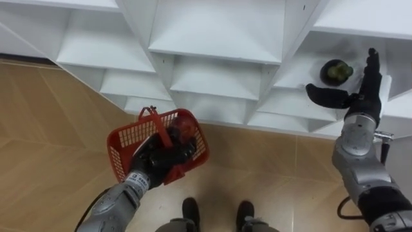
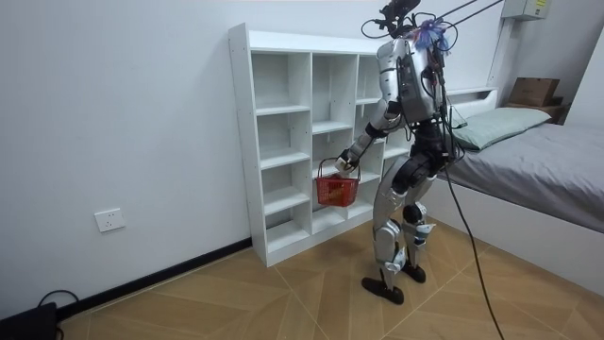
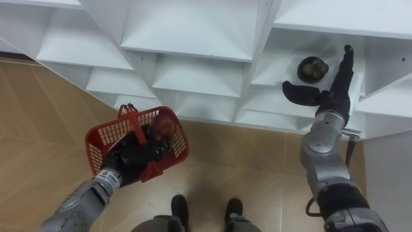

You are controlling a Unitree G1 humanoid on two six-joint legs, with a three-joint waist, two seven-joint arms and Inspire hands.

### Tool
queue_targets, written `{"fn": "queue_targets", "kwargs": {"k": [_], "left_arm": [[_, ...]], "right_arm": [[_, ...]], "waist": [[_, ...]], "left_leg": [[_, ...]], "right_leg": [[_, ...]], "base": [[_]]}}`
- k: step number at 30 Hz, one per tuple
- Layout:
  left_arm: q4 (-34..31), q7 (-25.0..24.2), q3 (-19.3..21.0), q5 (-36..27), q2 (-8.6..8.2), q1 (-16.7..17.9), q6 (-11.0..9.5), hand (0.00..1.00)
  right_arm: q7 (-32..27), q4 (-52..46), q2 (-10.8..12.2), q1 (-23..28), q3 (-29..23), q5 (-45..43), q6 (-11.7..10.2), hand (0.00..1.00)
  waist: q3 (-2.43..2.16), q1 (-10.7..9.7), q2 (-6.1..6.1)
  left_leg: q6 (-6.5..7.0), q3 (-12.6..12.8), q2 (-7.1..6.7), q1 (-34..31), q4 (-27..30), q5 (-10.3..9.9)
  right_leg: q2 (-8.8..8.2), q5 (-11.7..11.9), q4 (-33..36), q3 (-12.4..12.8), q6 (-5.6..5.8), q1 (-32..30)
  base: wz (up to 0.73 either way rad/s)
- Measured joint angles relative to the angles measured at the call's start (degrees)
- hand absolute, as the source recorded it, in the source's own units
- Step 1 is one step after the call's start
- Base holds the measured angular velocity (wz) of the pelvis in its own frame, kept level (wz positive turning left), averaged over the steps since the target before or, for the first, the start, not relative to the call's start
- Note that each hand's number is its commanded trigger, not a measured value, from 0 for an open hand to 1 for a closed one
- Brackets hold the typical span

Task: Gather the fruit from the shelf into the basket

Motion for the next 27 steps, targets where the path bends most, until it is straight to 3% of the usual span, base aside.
{"fn": "queue_targets", "kwargs": {"k": [13, 18, 27], "left_arm": [[0.70, 0.02, -2.01, -0.58, 0.71, 0.28, 0.47, 1.00], [0.70, 0.00, -2.05, -0.85, 0.79, 0.05, 1.68, 1.00], [0.69, 0.40, -2.24, -4.05, 1.17, -0.74, 1.67, 1.00]], "right_arm": [[8.39, 1.80, -2.01, -1.92, -0.53, 14.81, 0.01, 0.00], [11.19, 1.81, -2.52, -2.01, -0.83, 17.01, 0.07, 0.00], [12.28, 2.27, -2.61, -2.17, -0.89, 17.11, 0.32, 0.00]], "waist": [[0.00, -0.33, -0.04], [0.05, -0.66, -0.25], [0.34, -0.69, -0.94]], "left_leg": [[0.03, 0.06, 0.16, 1.19, -0.51, 0.30], [0.00, 0.29, 0.13, 1.44, -0.47, 0.38], [0.00, 0.57, 0.14, 1.59, -0.34, 0.39]], "right_leg": [[0.08, 0.33, -0.09, -0.10, -0.22, 1.05], [0.08, 0.32, -0.11, 0.15, -0.22, 1.03], [0.07, 0.32, 0.03, 0.45, -0.22, 1.02]], "base": [[0.00], [-0.01], [0.00]]}}
